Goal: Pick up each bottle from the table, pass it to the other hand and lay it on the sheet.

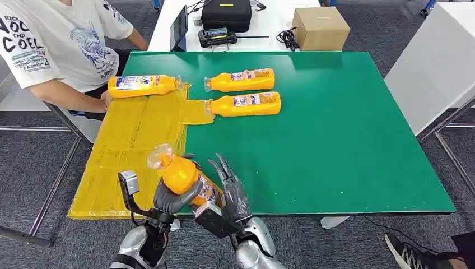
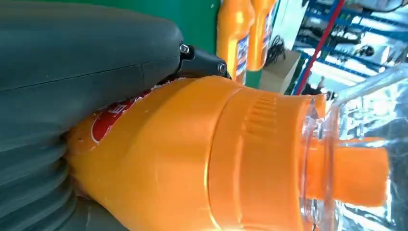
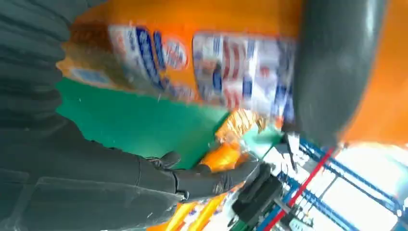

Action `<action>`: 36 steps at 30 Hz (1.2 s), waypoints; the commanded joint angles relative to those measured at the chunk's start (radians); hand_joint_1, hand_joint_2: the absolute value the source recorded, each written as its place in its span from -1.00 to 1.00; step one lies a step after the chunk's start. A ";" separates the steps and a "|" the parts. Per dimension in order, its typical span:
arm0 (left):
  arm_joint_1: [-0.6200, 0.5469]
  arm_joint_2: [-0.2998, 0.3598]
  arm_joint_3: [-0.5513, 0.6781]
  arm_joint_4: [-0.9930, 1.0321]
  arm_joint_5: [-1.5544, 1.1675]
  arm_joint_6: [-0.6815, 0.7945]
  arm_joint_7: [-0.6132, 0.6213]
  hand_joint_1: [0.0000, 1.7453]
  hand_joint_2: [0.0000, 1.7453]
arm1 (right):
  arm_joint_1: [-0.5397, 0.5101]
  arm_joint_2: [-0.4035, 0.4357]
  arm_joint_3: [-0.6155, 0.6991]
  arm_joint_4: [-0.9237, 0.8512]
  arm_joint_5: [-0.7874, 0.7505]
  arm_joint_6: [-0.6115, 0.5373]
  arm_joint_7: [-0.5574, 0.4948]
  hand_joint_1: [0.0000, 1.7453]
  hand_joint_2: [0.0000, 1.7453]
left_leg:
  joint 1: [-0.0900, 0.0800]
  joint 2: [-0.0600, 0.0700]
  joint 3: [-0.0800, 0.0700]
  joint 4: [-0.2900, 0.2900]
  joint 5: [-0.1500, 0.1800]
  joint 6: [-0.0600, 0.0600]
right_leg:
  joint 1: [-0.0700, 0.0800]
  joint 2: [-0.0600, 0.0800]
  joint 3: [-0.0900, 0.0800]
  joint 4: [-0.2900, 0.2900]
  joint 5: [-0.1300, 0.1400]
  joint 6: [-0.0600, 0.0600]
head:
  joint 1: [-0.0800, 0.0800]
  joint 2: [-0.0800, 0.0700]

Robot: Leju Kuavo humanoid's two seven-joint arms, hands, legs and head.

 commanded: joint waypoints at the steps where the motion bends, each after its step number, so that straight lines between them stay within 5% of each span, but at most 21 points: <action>1: -0.009 0.007 0.048 0.010 0.020 0.031 0.010 1.00 1.00 | 0.018 -0.018 -0.066 -0.131 -0.058 -0.007 0.007 -1.00 -1.00 | 0.001 0.002 0.005 0.000 -0.003 -0.002 | 0.002 0.001 0.006 -0.001 -0.002 -0.002 | 0.000 0.000; 12: -0.034 0.015 0.067 -0.009 -0.006 0.094 -0.040 1.00 1.00 | 0.042 -0.024 -0.065 -0.194 -0.087 0.007 -0.019 -1.00 -1.00 | 0.001 0.000 0.003 0.000 -0.001 -0.001 | 0.001 -0.001 0.004 0.000 -0.002 -0.002 | 0.000 0.000; 16: -0.100 0.026 0.124 0.003 -0.179 0.301 -0.168 1.00 1.00 | 0.092 -0.041 -0.039 -0.383 -0.185 0.074 -0.055 -1.00 -1.00 | 0.002 -0.001 0.004 0.002 -0.003 -0.002 | 0.002 -0.001 0.005 0.001 -0.003 -0.003 | 0.000 0.000; 21: -0.105 0.026 0.135 0.002 -0.185 0.298 -0.161 1.00 1.00 | 0.097 -0.048 -0.033 -0.409 -0.185 0.080 -0.037 -1.00 -1.00 | 0.001 0.000 0.003 0.000 -0.001 -0.001 | 0.001 0.000 0.003 0.000 -0.001 -0.002 | 0.000 0.000; 25: -0.177 0.069 0.153 -0.050 -0.535 0.637 -0.308 1.00 1.00 | 0.084 -0.070 -0.009 -0.480 -0.265 0.102 -0.088 -1.00 -1.00 | 0.004 0.003 0.012 0.002 -0.007 -0.003 | 0.005 0.002 0.012 -0.001 -0.005 -0.004 | 0.000 0.000; 28: -0.233 0.106 0.176 -0.048 -0.778 0.774 -0.297 1.00 1.00 | 0.063 -0.072 0.012 -0.505 -0.297 0.124 -0.077 -1.00 -1.00 | 0.003 0.000 0.001 0.003 -0.002 -0.002 | 0.003 -0.001 0.002 0.002 -0.002 -0.003 | 0.000 0.000; 35: -0.285 0.129 0.200 0.022 -1.031 0.866 -0.267 1.00 1.00 | 0.044 -0.070 0.036 -0.507 -0.327 0.145 -0.081 -1.00 -1.00 | 0.003 0.002 0.003 0.000 -0.001 -0.002 | 0.002 0.002 0.003 0.000 0.000 -0.002 | 0.000 0.000; 36: -0.280 0.104 0.266 -0.003 -1.227 0.866 -0.262 1.00 1.00 | 0.045 -0.064 0.035 -0.511 -0.333 0.158 -0.083 -1.00 -1.00 | 0.003 0.003 0.005 0.000 -0.002 -0.002 | 0.003 0.002 0.005 0.000 -0.001 -0.003 | 0.000 0.000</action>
